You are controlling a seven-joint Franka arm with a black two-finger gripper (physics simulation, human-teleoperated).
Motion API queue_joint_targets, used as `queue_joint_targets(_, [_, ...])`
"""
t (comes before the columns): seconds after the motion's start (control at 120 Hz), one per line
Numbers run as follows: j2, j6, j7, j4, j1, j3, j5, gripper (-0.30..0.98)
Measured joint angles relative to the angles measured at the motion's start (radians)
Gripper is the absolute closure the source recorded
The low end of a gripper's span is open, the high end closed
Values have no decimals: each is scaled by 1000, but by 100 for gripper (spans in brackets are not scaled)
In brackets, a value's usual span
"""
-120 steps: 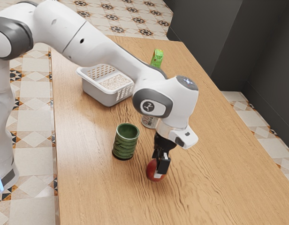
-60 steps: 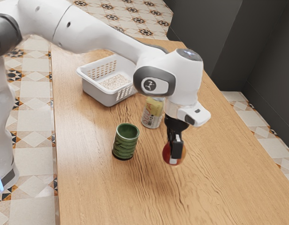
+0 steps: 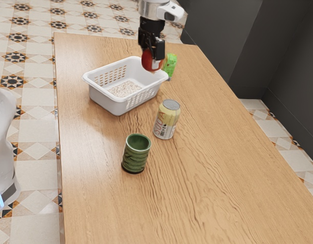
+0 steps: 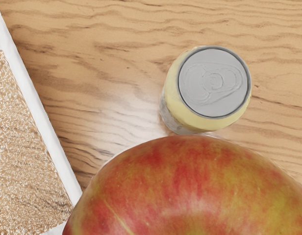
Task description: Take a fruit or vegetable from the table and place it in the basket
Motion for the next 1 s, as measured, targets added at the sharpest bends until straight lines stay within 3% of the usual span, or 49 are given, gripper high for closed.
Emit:
queue_joint_targets(0.217, [25, -41, 26, -39, 2, 218, 42, 46])
queue_joint_targets(0.417, [96, -30, 52, -41, 12, 309, 44, 46])
queue_joint_targets(0.7, [208, 29, 89, -36, 40, 348, 4, 46])
queue_joint_targets(0.817, [213, 43, 102, -35, 41, 352, -12, 21])
queue_joint_targets(1.0, [213, 71, 122, -34, 41, 352, -29, 6])
